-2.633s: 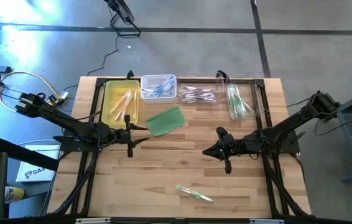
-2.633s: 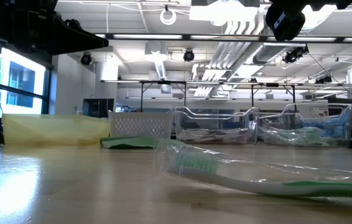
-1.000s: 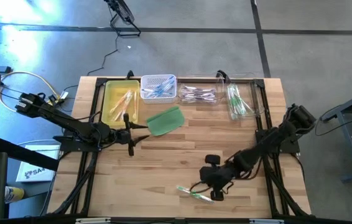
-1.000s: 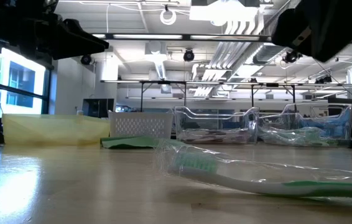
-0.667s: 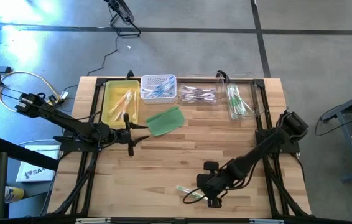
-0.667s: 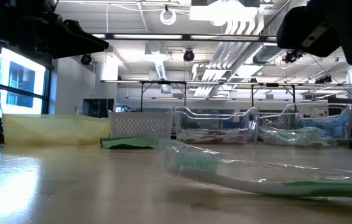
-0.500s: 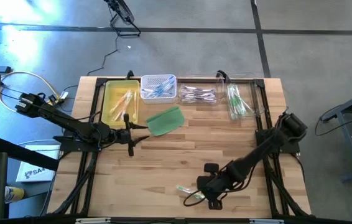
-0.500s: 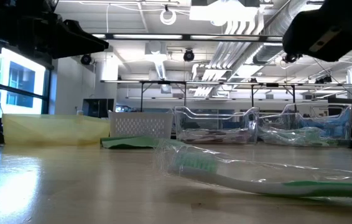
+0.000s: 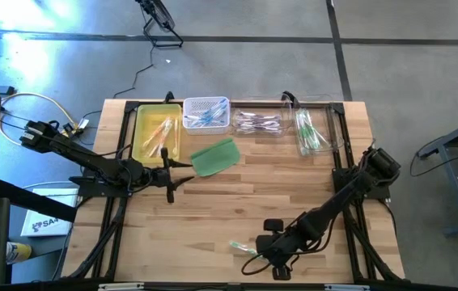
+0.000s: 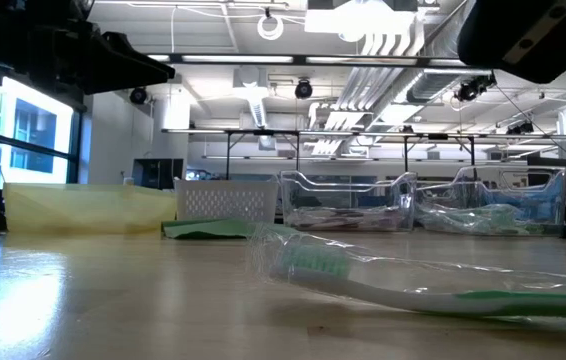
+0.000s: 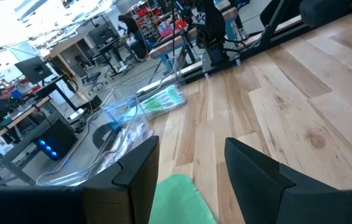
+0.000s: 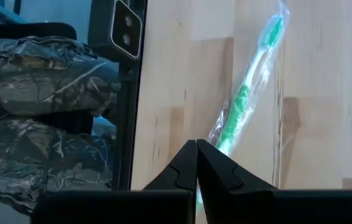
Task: Pick & Place Toothbrushes
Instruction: Put the green toothbrush into the right transparent bin
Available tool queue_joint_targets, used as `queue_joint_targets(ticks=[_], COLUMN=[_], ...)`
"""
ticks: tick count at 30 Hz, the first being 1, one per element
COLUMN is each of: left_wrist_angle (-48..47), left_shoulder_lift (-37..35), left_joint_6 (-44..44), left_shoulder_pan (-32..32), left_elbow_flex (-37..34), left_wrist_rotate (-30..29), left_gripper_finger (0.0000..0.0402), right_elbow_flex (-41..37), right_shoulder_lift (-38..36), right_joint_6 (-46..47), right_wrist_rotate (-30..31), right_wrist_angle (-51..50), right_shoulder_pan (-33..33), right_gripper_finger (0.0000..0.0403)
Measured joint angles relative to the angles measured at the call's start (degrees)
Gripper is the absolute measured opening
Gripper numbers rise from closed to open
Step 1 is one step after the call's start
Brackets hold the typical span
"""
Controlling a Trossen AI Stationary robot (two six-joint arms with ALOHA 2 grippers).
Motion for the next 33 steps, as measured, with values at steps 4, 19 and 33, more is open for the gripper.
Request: queue_joint_targets(ticks=[4, 19, 33], left_wrist_angle=[0.0, -0.05, -1.27], left_shoulder_lift=[0.0, 0.01, -0.01], left_joint_6=[-0.77, -3.02, -3.47], left_shoulder_pan=[-0.01, -0.01, 0.01], left_elbow_flex=[0.0, 0.0, -0.02], left_wrist_rotate=[0.02, 0.02, 0.02], left_gripper_finger=[0.0177, 0.0177, 0.0177], right_elbow_flex=[0.0, -0.04, -0.11], right_shoulder_lift=[0.0, 0.0, 6.04], right_joint_6=[0.0, -5.73, -7.19], right_wrist_rotate=[0.04, 4.86, 6.34], right_wrist_angle=[1.08, 5.13, 4.87], right_shoulder_pan=[0.0, 0.08, 2.1], right_gripper_finger=[0.0002, 0.0055, 0.018])
